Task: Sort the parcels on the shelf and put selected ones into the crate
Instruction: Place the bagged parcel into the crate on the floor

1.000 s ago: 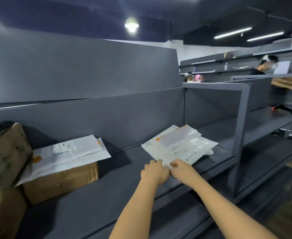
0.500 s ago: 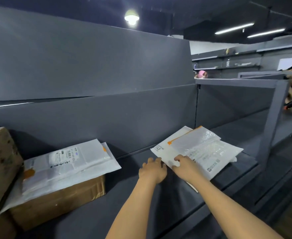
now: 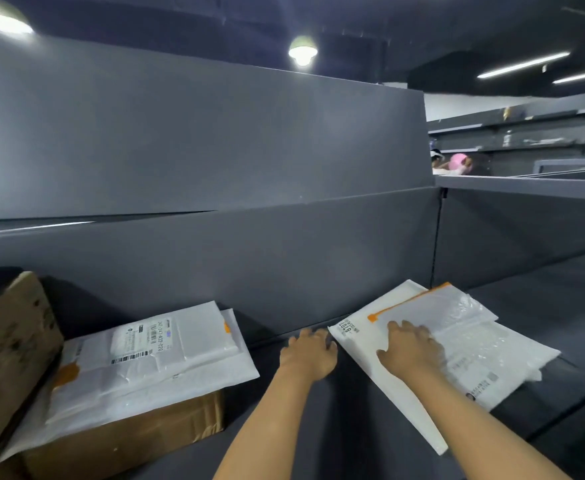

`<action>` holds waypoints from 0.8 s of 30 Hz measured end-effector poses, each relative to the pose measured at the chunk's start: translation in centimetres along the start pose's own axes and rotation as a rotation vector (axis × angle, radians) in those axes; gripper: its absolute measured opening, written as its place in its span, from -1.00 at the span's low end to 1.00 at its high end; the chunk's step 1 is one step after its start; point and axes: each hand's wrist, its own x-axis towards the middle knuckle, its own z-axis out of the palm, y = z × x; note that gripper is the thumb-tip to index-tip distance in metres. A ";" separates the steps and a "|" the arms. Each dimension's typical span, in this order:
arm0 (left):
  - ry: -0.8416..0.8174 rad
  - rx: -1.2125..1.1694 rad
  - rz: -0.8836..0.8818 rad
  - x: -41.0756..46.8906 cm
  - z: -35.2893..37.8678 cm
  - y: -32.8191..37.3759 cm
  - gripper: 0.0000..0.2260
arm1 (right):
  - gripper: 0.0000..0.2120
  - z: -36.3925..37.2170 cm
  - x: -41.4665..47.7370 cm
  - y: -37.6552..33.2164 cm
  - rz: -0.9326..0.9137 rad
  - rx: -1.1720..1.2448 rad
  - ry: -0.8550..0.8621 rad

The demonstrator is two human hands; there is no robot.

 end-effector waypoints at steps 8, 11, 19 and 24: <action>-0.033 0.021 -0.007 2.0 0.4 -0.3 -0.58 | -0.47 1.3 2.8 1.1 -0.044 -0.283 0.060; -0.041 0.005 -0.017 2.5 0.5 -0.4 -0.58 | -0.64 0.6 3.3 1.2 -0.156 -0.375 0.086; -0.005 -0.221 -0.038 2.9 0.4 -0.3 -0.62 | -0.91 -2.6 2.4 0.4 -0.174 0.032 0.237; 0.129 -0.550 -0.056 2.5 -1.0 0.3 -0.52 | -0.89 -6.4 2.4 0.1 -0.034 0.746 0.400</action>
